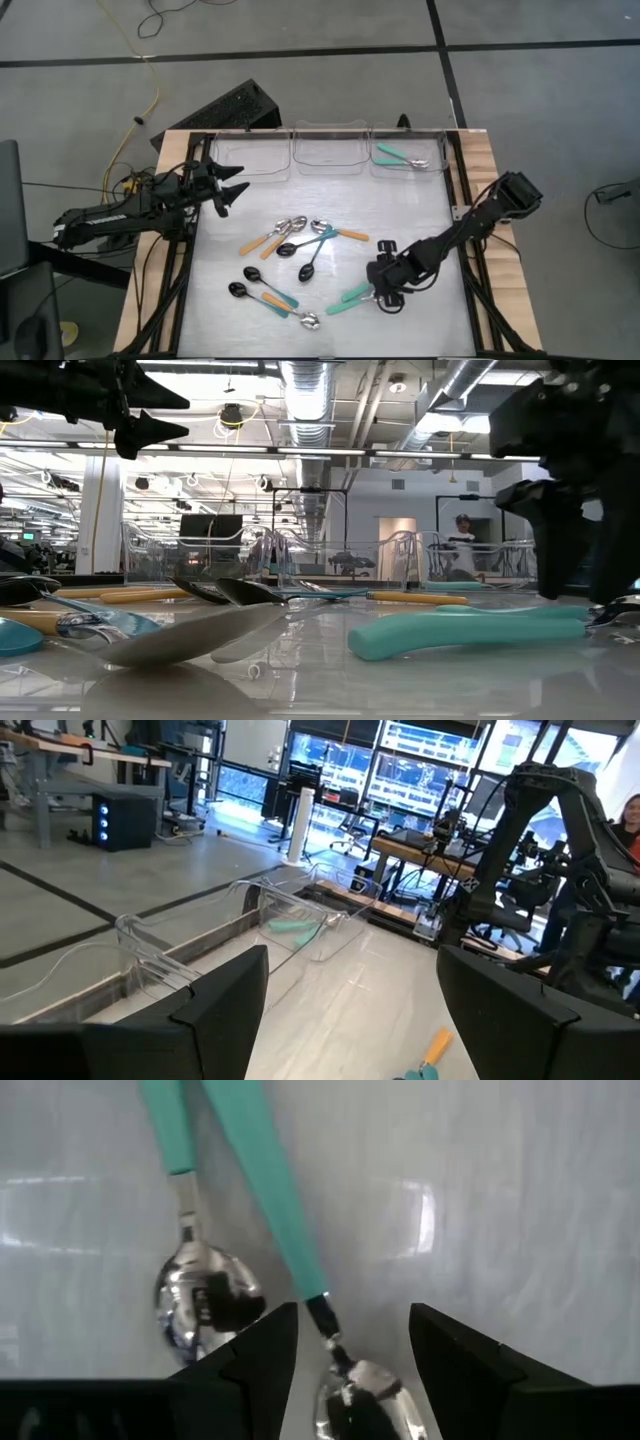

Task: Sort silverware by color (type)
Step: Put the top light blue spoon into the top right transparent bin

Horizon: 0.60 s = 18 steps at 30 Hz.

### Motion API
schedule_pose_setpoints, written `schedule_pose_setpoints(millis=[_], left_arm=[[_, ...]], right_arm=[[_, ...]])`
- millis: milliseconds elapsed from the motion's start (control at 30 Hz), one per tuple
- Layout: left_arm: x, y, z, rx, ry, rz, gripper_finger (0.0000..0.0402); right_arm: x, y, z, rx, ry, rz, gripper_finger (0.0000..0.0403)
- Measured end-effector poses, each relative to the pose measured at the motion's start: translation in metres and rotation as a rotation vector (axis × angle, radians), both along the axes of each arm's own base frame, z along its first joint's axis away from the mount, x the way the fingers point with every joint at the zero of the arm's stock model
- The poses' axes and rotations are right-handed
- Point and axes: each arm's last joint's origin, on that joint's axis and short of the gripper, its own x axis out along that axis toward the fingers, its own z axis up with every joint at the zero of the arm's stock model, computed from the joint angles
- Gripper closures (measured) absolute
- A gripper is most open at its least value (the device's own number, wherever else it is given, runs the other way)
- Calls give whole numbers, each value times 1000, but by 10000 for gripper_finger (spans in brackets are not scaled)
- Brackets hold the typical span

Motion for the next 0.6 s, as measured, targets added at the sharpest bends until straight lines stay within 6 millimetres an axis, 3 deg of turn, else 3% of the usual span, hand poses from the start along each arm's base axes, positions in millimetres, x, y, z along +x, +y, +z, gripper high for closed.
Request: schedule_pose_setpoints(millis=[600], left_arm=[[0, 0, 0, 0, 0, 6, 124]], right_arm=[[0, 1, 0, 17, -4, -25, 184]])
